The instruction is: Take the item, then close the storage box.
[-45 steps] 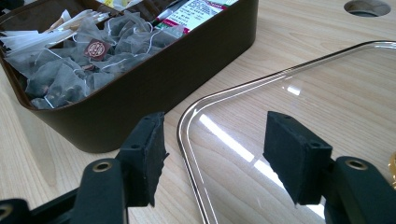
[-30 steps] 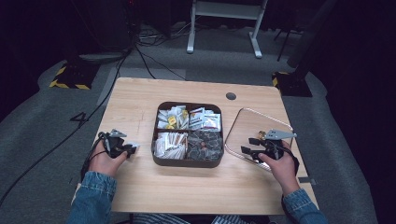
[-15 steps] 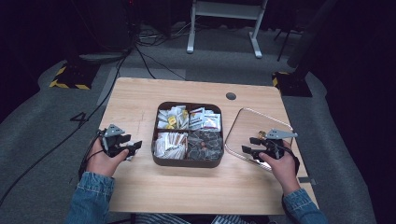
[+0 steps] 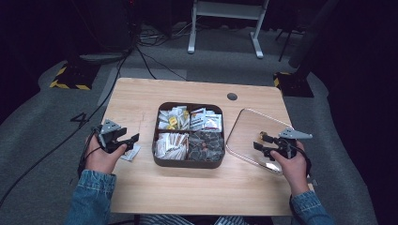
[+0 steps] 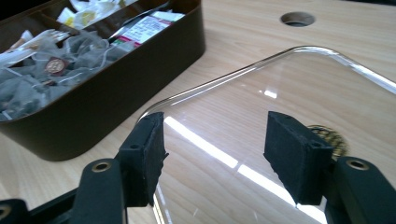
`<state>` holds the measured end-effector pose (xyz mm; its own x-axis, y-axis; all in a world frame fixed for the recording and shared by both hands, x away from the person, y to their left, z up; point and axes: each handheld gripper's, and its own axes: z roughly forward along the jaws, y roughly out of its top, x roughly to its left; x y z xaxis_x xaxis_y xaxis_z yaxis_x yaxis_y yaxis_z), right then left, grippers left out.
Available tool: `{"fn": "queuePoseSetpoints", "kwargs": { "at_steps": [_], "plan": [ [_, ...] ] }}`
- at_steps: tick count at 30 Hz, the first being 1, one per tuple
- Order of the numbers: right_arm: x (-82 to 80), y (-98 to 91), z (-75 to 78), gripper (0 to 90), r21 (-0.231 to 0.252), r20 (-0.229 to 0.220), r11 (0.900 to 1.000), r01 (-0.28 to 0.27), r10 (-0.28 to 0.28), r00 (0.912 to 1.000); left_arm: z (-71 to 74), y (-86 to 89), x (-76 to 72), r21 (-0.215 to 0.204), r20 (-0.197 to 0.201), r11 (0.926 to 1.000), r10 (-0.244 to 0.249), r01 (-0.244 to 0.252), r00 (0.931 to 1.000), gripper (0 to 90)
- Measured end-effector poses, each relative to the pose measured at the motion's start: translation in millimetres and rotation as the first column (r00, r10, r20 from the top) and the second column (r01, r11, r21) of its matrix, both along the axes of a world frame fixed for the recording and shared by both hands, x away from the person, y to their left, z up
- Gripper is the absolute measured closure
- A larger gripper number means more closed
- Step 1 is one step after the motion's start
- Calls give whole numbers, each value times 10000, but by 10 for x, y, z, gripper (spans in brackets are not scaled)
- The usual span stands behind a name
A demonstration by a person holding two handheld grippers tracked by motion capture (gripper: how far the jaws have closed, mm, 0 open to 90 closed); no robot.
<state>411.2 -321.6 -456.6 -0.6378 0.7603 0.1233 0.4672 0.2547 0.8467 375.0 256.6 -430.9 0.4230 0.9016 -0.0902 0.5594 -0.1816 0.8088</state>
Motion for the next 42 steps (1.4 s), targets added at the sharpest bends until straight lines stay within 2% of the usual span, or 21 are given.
{"fn": "queuePoseSetpoints", "kwargs": {
  "at_steps": [7,14,19,26,28,31,33,35,38,42],
  "plan": [
    [-2,-106,2,388,-146,139,9991,399,-397,9991,87,-90,37,-326,407,9990,-291,305,9987,418],
    [39,-207,-29,389,-204,58,9968,767,-766,9970,88,-149,-7,-62,466,9986,-524,527,9975,416],
    [122,-265,-28,388,-191,17,9952,962,-962,9954,88,-154,-194,90,565,9974,-713,709,9959,415],
    [290,-333,-41,389,-424,-38,9910,1273,-1276,9918,2,-272,-566,133,667,9908,-1351,1345,9886,416],
    [342,-349,-55,387,-510,-109,9888,1406,-1413,9899,-55,-293,-658,164,597,9877,-1561,1554,9859,415],
    [412,-345,-87,382,-721,-241,9862,1489,-1509,9882,-176,-276,-779,-54,148,9800,-1990,1991,9799,410],
    [459,-340,-117,381,-889,-370,9847,1499,-1536,9874,-247,-253,-827,-300,-75,9775,-2090,2087,9779,408],
    [497,-328,-145,382,-920,-502,9837,1546,-1596,9859,-308,-233,-860,-365,-288,9766,-2131,2120,9766,409],
    [533,-285,-190,384,-972,-633,9845,1461,-1526,9863,-383,-233,-892,-346,-479,9765,-2144,2129,9756,410],
    [559,-226,-249,394,-1076,-769,9854,1321,-1407,9871,-461,-265,-907,-96,-766,9735,-2284,2284,9705,409]
  ]
}}
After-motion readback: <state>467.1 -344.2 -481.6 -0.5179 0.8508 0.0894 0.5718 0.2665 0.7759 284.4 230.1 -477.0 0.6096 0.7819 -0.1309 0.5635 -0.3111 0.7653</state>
